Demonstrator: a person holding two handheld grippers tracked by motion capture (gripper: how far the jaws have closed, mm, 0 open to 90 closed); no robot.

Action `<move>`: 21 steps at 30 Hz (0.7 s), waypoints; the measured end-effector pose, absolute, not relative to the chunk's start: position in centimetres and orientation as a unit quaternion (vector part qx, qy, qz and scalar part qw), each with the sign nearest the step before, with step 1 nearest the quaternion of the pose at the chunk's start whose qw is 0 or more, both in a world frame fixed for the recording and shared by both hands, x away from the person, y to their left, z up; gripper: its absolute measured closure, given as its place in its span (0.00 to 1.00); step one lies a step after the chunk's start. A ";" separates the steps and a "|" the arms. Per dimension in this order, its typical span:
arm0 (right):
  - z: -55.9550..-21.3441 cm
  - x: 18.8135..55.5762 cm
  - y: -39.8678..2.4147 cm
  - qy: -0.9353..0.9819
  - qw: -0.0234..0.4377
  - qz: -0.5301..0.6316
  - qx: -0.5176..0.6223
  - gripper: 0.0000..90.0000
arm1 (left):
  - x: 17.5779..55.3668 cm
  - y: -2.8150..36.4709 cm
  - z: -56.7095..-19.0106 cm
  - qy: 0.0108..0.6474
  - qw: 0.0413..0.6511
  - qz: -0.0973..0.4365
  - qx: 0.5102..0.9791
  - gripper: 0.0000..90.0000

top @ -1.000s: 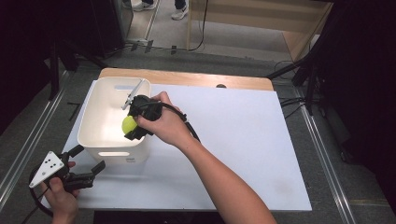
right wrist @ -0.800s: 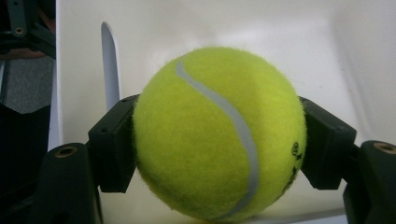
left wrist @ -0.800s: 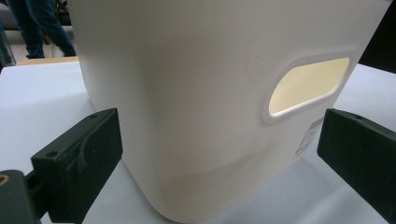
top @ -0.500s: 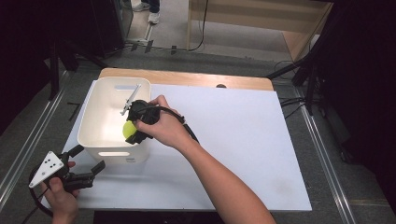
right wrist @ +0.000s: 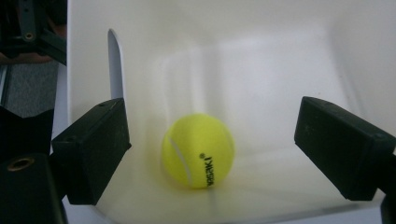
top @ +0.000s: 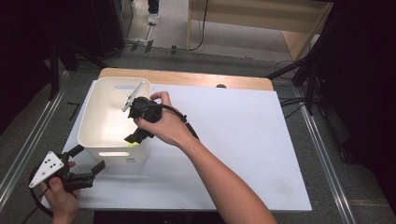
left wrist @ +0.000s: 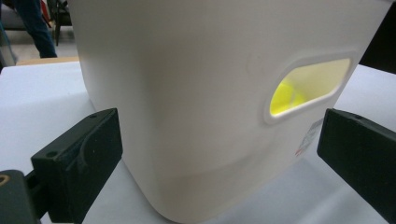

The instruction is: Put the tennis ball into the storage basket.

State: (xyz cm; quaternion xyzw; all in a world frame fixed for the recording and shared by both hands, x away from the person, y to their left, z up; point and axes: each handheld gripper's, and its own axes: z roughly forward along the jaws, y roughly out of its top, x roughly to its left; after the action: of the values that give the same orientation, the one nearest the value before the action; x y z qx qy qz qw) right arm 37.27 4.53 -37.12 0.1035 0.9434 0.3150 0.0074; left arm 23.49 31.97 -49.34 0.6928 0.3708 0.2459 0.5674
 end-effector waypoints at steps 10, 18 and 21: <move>-35.8 37.1 2.5 0.932 0.022 0.341 0.121 0.00 | 23.5 31.9 -49.3 0.371 0.566 0.246 0.694 0.00; -35.5 36.8 0.9 0.926 0.031 0.354 0.130 0.00 | 23.5 31.9 -49.4 0.372 0.567 0.246 0.693 0.00; -35.5 36.8 0.2 0.925 0.036 0.355 0.132 0.00 | 23.5 31.9 -49.4 0.372 0.567 0.246 0.693 0.00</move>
State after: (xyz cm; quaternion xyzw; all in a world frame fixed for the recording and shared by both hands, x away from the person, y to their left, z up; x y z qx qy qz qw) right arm 36.84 0.16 -35.46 0.1323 0.9246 0.3554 0.0359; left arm 23.51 31.93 -49.36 0.6926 0.3718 0.2458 0.5672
